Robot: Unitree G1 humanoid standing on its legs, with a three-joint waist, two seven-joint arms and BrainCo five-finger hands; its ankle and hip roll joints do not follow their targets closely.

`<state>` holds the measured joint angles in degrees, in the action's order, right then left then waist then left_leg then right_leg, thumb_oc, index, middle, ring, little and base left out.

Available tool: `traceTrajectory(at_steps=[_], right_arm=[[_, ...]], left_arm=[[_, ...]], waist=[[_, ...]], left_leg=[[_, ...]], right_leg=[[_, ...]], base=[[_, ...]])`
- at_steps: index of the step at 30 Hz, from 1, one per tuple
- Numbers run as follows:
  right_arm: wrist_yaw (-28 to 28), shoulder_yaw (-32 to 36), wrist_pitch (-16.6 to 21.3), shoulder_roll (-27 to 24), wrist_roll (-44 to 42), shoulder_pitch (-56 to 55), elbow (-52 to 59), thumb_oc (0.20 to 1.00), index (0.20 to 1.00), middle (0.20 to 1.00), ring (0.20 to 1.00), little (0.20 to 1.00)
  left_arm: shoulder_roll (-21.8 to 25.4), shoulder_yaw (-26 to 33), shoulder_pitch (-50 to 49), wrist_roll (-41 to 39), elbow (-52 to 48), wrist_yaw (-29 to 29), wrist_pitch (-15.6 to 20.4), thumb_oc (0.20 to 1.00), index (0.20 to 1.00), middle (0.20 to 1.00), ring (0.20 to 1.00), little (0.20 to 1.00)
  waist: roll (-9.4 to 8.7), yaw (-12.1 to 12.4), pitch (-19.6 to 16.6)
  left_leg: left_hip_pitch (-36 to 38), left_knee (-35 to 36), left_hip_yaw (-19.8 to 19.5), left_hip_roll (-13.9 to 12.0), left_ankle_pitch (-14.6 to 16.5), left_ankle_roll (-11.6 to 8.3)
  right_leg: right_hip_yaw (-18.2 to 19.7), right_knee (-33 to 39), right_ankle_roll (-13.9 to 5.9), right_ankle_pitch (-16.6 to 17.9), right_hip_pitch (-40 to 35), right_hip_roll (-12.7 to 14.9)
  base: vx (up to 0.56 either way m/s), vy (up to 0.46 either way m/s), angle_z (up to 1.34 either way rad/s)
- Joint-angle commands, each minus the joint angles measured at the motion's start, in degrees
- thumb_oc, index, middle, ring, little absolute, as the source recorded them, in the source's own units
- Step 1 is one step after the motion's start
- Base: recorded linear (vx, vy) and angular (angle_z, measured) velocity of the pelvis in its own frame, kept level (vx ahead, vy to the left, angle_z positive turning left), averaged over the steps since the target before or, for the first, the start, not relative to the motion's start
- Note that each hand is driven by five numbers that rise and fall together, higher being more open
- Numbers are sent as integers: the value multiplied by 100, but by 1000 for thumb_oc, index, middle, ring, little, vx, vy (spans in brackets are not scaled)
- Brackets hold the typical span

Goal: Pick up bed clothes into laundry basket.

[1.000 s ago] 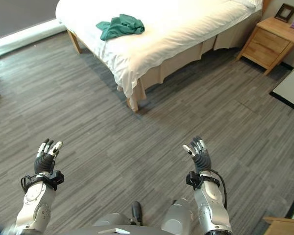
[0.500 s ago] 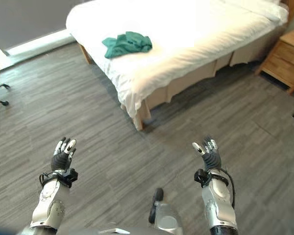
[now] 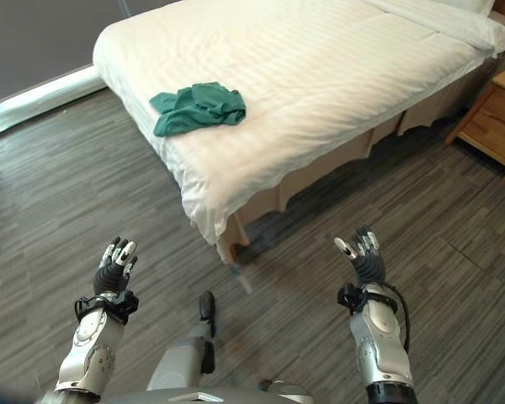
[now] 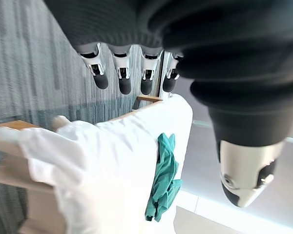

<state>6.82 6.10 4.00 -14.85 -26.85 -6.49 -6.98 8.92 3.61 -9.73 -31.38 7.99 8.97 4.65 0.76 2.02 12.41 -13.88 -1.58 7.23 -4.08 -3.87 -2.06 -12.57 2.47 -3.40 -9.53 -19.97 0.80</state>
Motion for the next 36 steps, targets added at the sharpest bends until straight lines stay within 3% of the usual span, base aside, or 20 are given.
traceTrajectory(at_steps=[1,2,3,4,5,6,7,9,11,12,14,15,19,22,24,25,28,30,35,36], right_arm=[[-108,38,216,-68,196,-59,498,1000,1000,1000,1000,1000],[-169,-21,243,137,43,-49,519,1000,1000,1000,1000,1000],[-169,-20,243,139,43,-46,519,1000,1000,1000,1000,1000],[-217,-115,237,179,126,-42,515,1000,1000,1000,1000,1000],[-231,-146,238,186,148,-9,520,1000,1000,1000,1000,1000],[-280,-220,245,296,82,-26,528,1000,1000,1000,1000,1000],[-318,-239,237,317,92,-67,523,1000,1000,1000,1000,1000],[-397,-217,172,323,127,-138,501,1000,1000,1000,1000,1000],[-423,-189,140,321,99,-167,500,1000,1000,1000,1000,1000],[-438,-137,122,319,65,-181,458,1000,1000,1000,1000,1000],[-446,-104,111,299,27,-174,405,1000,1000,1000,1000,1000],[-447,-111,112,244,82,-232,402,1000,1000,1000,1000,1000],[-673,-52,87,164,16,-201,471,1000,1000,1000,1000,1000],[-711,-13,90,21,-168,-42,387,1000,1000,1000,1000,1000],[-731,-24,79,9,-185,-27,387,1000,1000,1000,1000,1000],[-791,-98,65,-91,-218,-41,384,1000,1000,1000,1000,1000],[-844,-174,54,-147,-244,-88,358,1000,1000,1000,1000,1000],[-877,-283,37,-275,-260,-141,293,1000,1000,1000,1000,1000],[-885,-388,36,-368,-342,-130,307,1000,1000,1000,1000,1000],[-886,-373,36,-357,-342,-131,307,1000,1000,1000,1000,1000]], left_arm=[[253,169,27,-73,-437,85,289,1000,1000,1000,1000,1000],[404,237,44,109,-508,129,287,1000,1000,1000,1000,1000],[405,239,48,110,-508,129,286,1000,1000,1000,1000,1000],[641,320,106,436,-525,186,303,1000,1000,1000,1000,1000],[786,375,153,559,-547,199,302,1000,1000,1000,1000,1000],[1006,498,205,748,-626,211,307,1000,1000,1000,1000,1000],[1103,551,223,890,-630,207,303,1000,1000,1000,1000,1000],[1188,625,282,1024,-702,179,331,1000,1000,1000,1000,1000],[1215,636,295,1009,-745,128,337,1000,1000,1000,1000,1000],[1224,628,322,995,-772,82,340,1000,1000,1000,1000,1000],[1300,650,402,1081,-746,44,315,1000,1000,1000,1000,1000],[1393,618,406,1192,-693,30,294,1000,1000,1000,1000,1000],[1816,742,549,1798,-832,-155,309,1000,1000,1000,1000,1000],[2802,873,1114,2347,-709,-156,276,1000,1000,1000,1000,1000],[2964,829,1278,2361,-644,-122,287,1000,1000,1000,1000,1000],[3509,752,1634,2652,-426,-154,207,1000,1000,1000,1000,1000],[4001,489,2142,2844,-111,-207,181,1000,1000,1000,1000,1000],[4657,-107,3010,3198,314,-230,90,1000,1000,1000,1000,1000],[4949,-1396,4631,3311,1179,-408,-32,1000,1000,1000,1000,1000],[4947,-1437,4677,3306,1203,-404,-24,1000,1000,1000,1000,1000]], waist=[[-58,89,-315],[-91,116,-299],[-91,136,-311],[-75,74,-197],[-57,27,-115],[-6,-90,18],[16,-148,44],[20,-244,35],[30,-304,54],[16,-359,73],[-28,-442,97],[-72,-470,76],[-126,-390,-178],[-89,-427,-336],[-98,-437,-341],[-82,-489,-359],[-92,-542,-381],[-89,-675,-399],[-127,-835,-347],[-133,-818,-349]], left_leg=[[345,-313,-42,-386,-287,-428],[630,-190,116,-189,-76,-174],[620,-173,139,-191,-95,-164],[921,-33,248,-24,48,58],[1094,58,310,29,110,155],[1369,260,392,66,208,271],[1486,338,416,53,246,285],[1738,556,502,66,285,236],[1816,592,487,57,323,208],[1888,617,481,68,359,161],[2015,656,402,109,418,100],[2020,657,307,142,441,92],[1931,658,370,115,435,59],[1989,658,334,62,454,-19],[1961,658,330,59,423,-31],[1979,658,341,22,434,-71],[1974,658,356,-19,435,-123],[1933,658,398,-79,423,-186],[1749,658,459,-175,357,-252],[1741,658,460,-175,356,-252]], right_leg=[[-442,-198,-448,240,486,1168],[-235,-1037,-538,604,899,1619],[-207,-1047,-541,618,939,1623],[-26,-2027,-492,1165,1432,1904],[-42,-2451,-458,1428,1702,2026],[37,-3047,-413,1529,2043,2114],[64,-3158,-428,1479,2245,2086],[-177,-2718,-435,1246,2569,1924],[-263,-2407,-449,1241,2542,1825],[-332,-1862,-461,1220,2633,1609],[-241,-911,-555,1290,2696,1239],[24,-791,-561,1212,2580,1118],[-12,-319,-583,1168,2152,1096],[-98,-82,-546,1080,1866,998],[-107,-68,-530,1097,1876,991],[-121,-12,-523,1084,1838,954],[-144,150,-523,1108,1759,895],[-168,253,-555,1098,1756,826],[-134,253,-593,1109,1975,753],[-133,253,-592,1110,1984,752]], base=[[345,469,-94],[222,373,-82],[269,537,-73],[157,400,-51],[257,619,-35],[195,429,-2],[233,353,16],[228,132,17],[145,21,18],[141,-13,28],[210,-24,19],[175,-13,5],[127,-37,62],[166,-63,26],[68,-27,10],[83,-33,1],[76,-41,-9],[57,-53,-11],[9,-33,-8],[3,-33,-15]])
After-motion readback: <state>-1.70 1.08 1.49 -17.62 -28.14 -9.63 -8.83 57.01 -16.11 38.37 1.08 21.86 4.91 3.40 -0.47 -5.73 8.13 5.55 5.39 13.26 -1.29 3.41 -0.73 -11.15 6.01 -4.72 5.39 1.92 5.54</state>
